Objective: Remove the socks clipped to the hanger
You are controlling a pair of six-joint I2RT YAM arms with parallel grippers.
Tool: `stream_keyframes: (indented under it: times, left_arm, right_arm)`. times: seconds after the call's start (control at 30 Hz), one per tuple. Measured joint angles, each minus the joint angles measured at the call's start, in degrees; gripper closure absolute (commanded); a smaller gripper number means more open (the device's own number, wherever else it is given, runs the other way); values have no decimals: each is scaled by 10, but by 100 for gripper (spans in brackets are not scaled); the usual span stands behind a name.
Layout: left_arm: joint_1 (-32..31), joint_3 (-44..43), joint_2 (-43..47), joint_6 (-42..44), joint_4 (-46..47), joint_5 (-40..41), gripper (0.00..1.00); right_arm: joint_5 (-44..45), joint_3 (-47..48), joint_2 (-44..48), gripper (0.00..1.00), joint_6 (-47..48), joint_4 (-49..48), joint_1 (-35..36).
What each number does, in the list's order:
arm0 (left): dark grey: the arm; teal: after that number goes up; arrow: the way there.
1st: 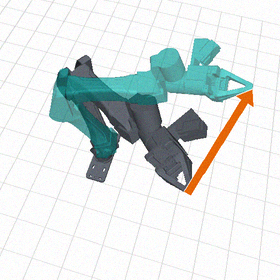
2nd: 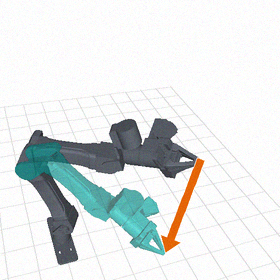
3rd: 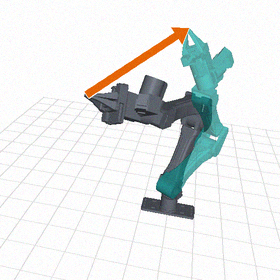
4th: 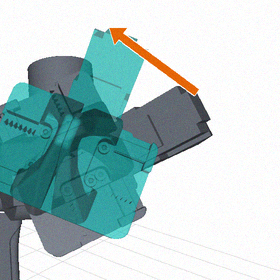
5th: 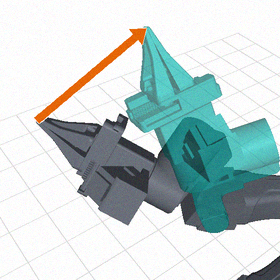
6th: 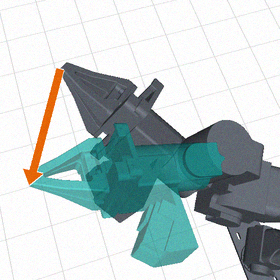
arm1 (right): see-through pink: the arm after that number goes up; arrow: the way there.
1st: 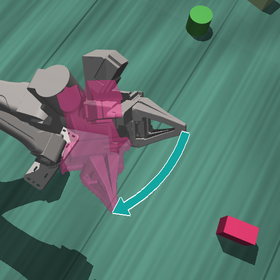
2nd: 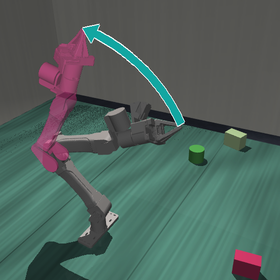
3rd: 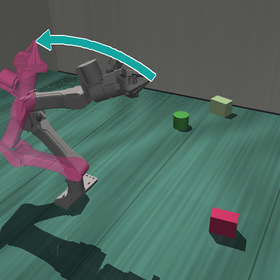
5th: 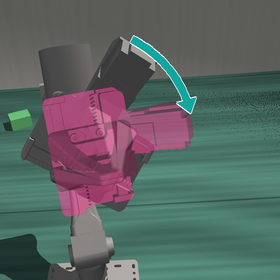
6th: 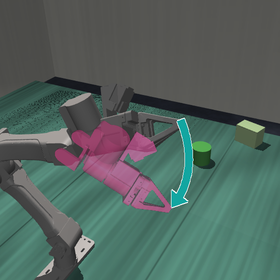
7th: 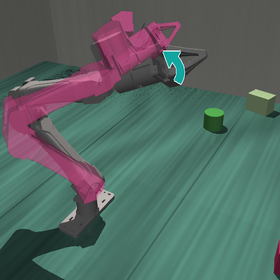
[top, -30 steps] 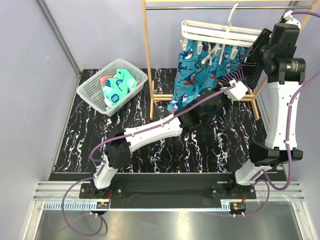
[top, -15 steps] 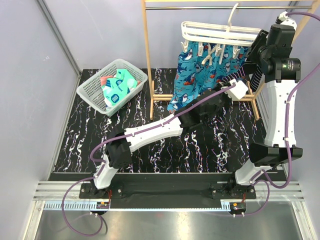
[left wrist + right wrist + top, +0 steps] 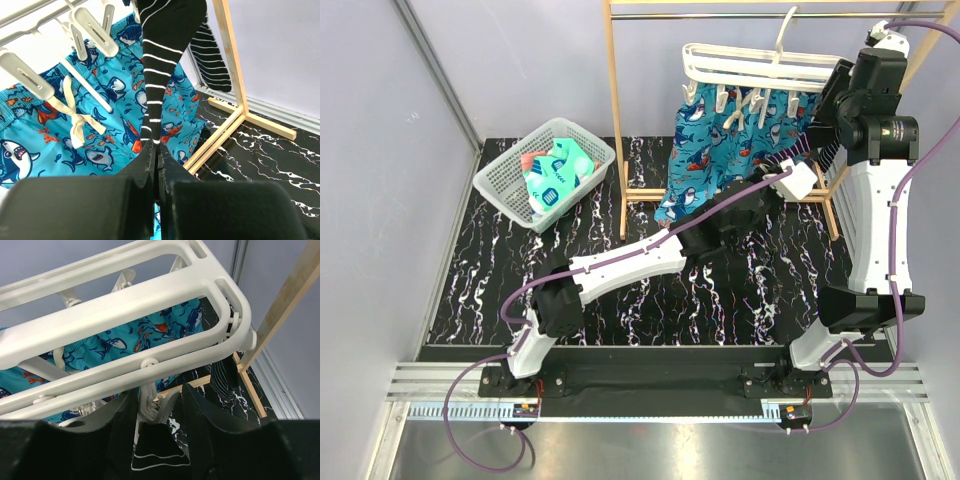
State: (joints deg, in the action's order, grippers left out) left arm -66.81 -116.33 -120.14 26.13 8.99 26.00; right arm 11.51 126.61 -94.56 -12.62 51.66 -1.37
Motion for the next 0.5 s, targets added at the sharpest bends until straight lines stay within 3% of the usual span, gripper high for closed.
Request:
stream_keyframes:
  times: [0.3,0.4,0.43,0.5]
  left_arm:
    - [-1,0,0,0,1,0,100]
    - [-1,0,0,0,2,0,100]
    - [-1,0,0,0,2,0,100]
    - [-1,0,0,0,2,1,100]
  right_arm:
    - [0,0,0,64,9,-8,3]
    - [1,0,0,74,10,-8,4]
    - [1,0,0,83,10,-8,4]
    - [1,0,0,88,11,-9,5]
